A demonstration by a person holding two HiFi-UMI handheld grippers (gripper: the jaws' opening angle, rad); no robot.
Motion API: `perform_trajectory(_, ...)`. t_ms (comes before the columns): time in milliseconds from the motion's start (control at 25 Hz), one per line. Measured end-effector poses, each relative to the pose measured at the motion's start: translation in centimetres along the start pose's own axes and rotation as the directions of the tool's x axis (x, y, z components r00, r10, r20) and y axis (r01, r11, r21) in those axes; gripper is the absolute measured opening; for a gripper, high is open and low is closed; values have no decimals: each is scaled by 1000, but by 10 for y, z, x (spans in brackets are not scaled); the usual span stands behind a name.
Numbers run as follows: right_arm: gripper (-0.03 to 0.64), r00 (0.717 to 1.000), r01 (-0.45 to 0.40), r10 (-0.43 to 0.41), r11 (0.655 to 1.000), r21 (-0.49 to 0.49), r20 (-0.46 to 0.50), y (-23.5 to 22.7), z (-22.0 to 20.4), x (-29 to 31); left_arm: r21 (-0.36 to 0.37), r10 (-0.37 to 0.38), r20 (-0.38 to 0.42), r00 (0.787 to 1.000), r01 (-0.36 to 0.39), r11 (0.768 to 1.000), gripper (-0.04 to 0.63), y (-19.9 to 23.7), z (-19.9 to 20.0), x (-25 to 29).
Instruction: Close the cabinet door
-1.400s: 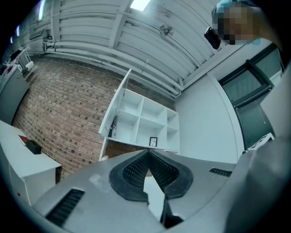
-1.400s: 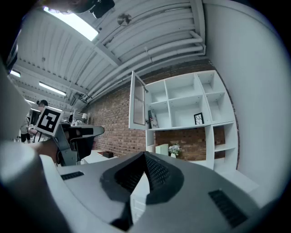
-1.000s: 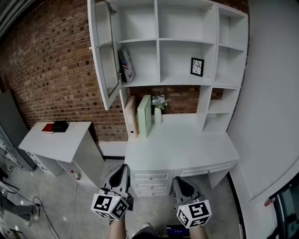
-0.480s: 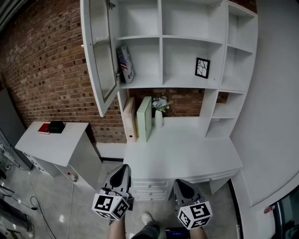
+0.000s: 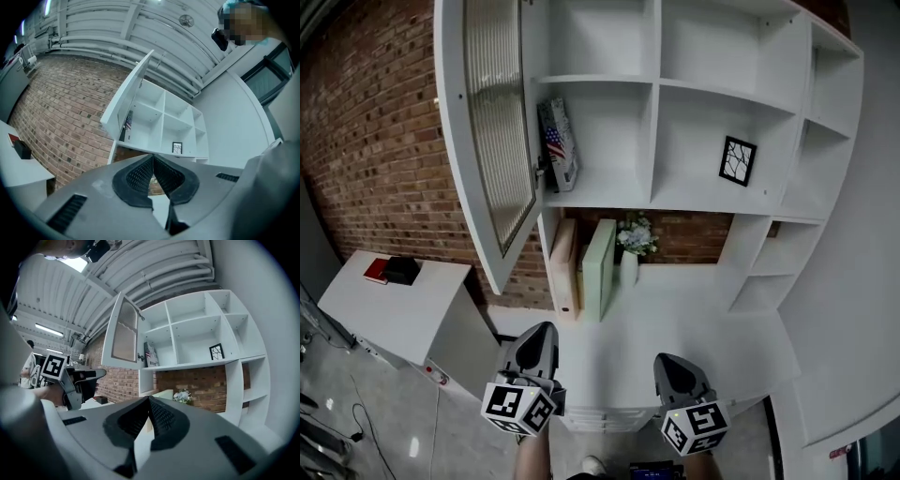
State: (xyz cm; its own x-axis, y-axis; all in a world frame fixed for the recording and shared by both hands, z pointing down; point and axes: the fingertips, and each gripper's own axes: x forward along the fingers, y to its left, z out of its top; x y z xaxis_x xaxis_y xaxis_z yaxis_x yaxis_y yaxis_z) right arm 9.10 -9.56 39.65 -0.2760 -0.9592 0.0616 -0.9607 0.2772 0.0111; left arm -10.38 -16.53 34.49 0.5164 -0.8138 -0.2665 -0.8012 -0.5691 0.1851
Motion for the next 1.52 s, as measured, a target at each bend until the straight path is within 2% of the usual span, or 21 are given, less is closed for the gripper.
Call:
perform_trajectory(240, 2, 999, -7, 8, 1000, 17, -51, -3, -16, 57, -10, 13, 7, 1000, -13, 1000, 15, 41, -7, 36)
perform_trajectory(560, 2, 998, -25, 26, 1000, 4, -59, 0, -20, 85, 2, 53, 47, 997, -53, 999, 15, 74, 1, 39)
perform_trajectory(840, 2, 993, -114, 113, 993, -20, -44, 16, -15, 107, 13, 94, 102, 990, -96, 995, 17, 83, 21, 34)
perform_trajectory(1040, 2, 986, -161, 160, 987, -21, -38, 26, -12, 111, 19, 110, 108, 988, -113, 993, 20, 82, 29, 27)
perform_trajectory(1080, 2, 985, -170, 169, 985, -22, -34, 28, -11, 113, 21, 110, 105, 988, -113, 993, 26, 83, 31, 26)
perform_trajectory(1200, 2, 982, -187, 187, 982, -11, -27, 32, -11, 116, 20, 102, 95, 990, -105, 994, 107, 82, 35, 23)
perform_trajectory(1520, 2, 978, -207, 207, 978, -21, -16, 44, -11, 113, 41, 123, 146, 982, -130, 991, 110, 86, 60, 12)
